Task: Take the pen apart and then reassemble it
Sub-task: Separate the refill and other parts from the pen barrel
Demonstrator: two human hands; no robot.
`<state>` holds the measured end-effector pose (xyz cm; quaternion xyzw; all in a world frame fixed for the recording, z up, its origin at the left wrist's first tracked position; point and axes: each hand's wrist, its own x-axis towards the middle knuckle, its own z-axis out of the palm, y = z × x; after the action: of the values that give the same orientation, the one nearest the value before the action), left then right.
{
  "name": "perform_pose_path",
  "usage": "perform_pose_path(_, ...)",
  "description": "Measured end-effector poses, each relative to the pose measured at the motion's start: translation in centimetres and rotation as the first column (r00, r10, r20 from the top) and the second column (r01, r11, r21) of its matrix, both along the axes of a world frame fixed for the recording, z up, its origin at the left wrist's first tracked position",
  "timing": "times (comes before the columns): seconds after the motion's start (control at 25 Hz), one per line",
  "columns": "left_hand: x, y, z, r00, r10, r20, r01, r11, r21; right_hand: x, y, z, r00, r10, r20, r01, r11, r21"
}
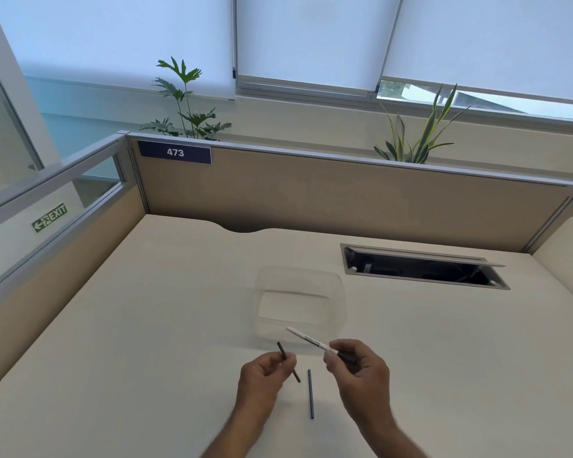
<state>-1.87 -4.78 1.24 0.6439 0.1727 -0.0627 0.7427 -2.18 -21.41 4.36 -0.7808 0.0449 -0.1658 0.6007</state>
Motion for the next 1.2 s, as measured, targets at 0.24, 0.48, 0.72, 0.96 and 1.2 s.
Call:
perform_pose_path(0.24, 0.2, -0.7, 1.7, 0.993, -0.013, -0.12, -0.044, 0.887, -0.46, -0.8, 0.1, -2.0, 0.984, 0.1, -0.144, -0.096, 0.995, 0.034)
perform_pose_path(0.48, 0.7, -0.8, 2.5, 0.992, 0.119, -0.04, -0.125, 0.909, -0.397, -1.1, 0.6, -1.9, 0.962, 0.201, -0.186, -0.235, 0.954, -0.185)
perform_pose_path(0.72, 0.6, -1.2, 3.5, 0.985, 0.122, 0.123, -0.096, 0.975, -0.202, 0.4, 1.7, -0.1, 0.974, 0.226, 0.024, -0.196, 0.888, -0.416)
perform_pose_path(0.96, 0.7, -1.2, 4.3, 0.975, 0.081, 0.208, -0.054, 0.99, -0.131, 1.7, 1.9, 0.5, 0.961, 0.269, 0.068, -0.214, 0.874, -0.435)
perform_pose_path(1.2, 1.7, 0.4, 3.1, 0.932, 0.132, 0.337, -0.203, 0.962, 0.184, 4.8, 0.4, 1.7, 0.966, 0.238, 0.105, -0.101, 0.715, -0.692)
